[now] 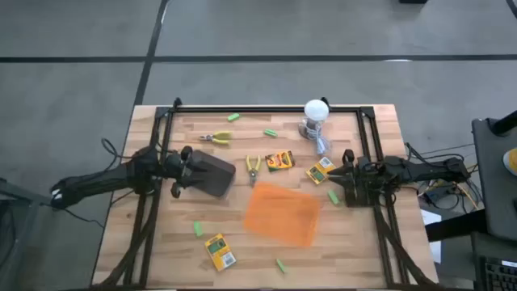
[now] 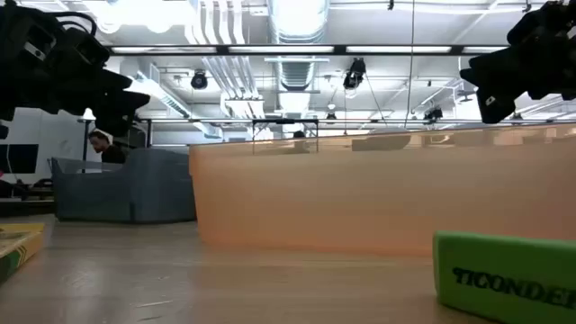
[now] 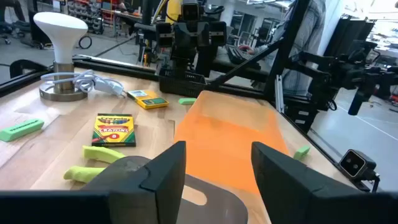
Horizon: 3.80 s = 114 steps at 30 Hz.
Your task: Pick & Place School Supplies
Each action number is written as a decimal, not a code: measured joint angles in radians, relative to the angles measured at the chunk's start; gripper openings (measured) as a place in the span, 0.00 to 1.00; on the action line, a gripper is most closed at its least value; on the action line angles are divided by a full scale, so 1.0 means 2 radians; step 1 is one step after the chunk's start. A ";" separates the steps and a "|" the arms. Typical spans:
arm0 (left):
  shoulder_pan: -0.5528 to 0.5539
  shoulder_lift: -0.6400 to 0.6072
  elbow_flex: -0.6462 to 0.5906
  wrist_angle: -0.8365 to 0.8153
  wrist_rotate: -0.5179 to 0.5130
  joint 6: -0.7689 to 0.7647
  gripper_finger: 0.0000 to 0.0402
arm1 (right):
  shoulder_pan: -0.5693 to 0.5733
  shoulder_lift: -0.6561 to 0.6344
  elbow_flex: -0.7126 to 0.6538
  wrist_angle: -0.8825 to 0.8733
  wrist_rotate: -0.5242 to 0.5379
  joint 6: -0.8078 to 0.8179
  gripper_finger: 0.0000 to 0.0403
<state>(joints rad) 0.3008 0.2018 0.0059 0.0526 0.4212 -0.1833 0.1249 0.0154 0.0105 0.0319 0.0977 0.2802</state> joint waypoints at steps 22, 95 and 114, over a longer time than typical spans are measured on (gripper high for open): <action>0.000 0.000 0.000 0.000 0.000 0.000 0.47 | 0.000 0.000 0.000 0.000 0.000 0.000 0.23; 0.000 0.000 0.000 0.010 -0.006 -0.004 0.47 | 0.000 0.000 0.000 0.000 0.000 0.000 0.23; 0.000 0.001 0.040 -0.014 -0.005 -0.089 0.47 | 0.000 0.000 0.000 0.000 0.000 0.000 0.23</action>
<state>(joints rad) 0.3012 0.2033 0.0853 0.0253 0.4119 -0.3623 0.1246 0.0157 0.0109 0.0317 0.0975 0.2802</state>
